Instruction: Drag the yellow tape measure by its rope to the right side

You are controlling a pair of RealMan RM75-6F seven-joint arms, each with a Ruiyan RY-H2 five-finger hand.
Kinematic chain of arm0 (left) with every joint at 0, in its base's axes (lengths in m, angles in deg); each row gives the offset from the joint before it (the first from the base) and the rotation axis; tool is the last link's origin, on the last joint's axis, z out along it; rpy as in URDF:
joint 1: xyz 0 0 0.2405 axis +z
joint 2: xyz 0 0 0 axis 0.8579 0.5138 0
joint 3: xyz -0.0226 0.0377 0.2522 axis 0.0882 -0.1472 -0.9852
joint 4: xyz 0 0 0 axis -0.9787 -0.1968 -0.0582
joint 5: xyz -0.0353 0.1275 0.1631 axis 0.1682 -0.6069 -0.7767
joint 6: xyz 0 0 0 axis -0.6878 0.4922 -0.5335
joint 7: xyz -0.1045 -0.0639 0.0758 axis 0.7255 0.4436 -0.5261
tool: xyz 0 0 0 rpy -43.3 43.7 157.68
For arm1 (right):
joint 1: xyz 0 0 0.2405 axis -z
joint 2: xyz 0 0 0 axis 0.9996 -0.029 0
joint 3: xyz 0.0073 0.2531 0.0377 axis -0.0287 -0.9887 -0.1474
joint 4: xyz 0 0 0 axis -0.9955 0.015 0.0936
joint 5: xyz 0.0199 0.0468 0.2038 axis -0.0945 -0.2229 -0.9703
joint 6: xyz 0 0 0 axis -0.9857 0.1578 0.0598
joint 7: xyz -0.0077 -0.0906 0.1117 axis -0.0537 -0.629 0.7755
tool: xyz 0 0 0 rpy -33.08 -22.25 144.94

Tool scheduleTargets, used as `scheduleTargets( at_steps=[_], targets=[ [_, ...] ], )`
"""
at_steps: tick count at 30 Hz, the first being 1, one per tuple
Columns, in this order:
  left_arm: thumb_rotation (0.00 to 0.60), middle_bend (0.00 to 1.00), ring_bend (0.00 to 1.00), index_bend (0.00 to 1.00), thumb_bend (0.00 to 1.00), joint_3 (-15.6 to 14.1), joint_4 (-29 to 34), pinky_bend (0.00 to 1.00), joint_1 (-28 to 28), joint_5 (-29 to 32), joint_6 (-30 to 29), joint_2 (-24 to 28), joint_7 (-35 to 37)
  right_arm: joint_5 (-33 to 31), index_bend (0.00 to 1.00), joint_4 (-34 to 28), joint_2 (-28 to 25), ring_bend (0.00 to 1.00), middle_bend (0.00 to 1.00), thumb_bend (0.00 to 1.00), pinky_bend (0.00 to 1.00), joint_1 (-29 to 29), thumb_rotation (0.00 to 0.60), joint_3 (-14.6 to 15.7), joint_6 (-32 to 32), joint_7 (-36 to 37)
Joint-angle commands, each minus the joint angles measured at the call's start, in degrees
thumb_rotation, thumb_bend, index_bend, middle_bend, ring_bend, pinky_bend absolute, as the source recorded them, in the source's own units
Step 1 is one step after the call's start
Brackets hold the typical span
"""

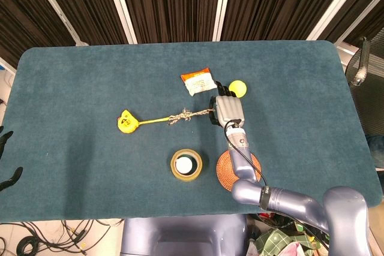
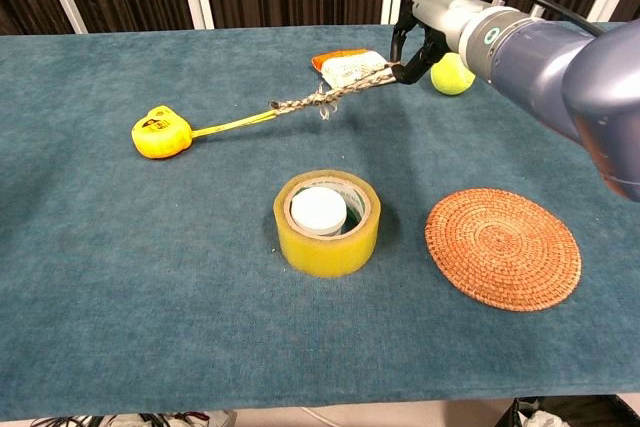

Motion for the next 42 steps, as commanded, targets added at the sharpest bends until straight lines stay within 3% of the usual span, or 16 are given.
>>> scheduleTargets(
  at_steps=[1,31,42],
  targets=[
    [0.600,0.00,0.00,0.11,0.30,0.00,-0.01,0.00,0.02,0.05,0.00,0.01,0.03,-0.09,0.66,-0.09,-0.02,0.08,0.00,0.45,0.16,-0.11,0.600,0.15,0.01,-0.02],
    [0.600,0.00,0.00,0.10,0.30,-0.15,0.12,0.00,0.51,-0.11,-0.96,-0.31,-1.17,-0.46,0.67,-1.61,-1.89,0.08,0.00,0.45,0.16,0.44,0.600,0.61,1.26,0.81],
    [0.600,0.00,0.00,0.10,0.30,-0.08,-0.12,0.00,0.64,0.01,-1.10,-0.23,-0.98,-0.48,0.67,-1.59,-3.38,0.08,0.00,0.45,0.16,2.57,0.600,2.05,0.64,2.64]
  ],
)
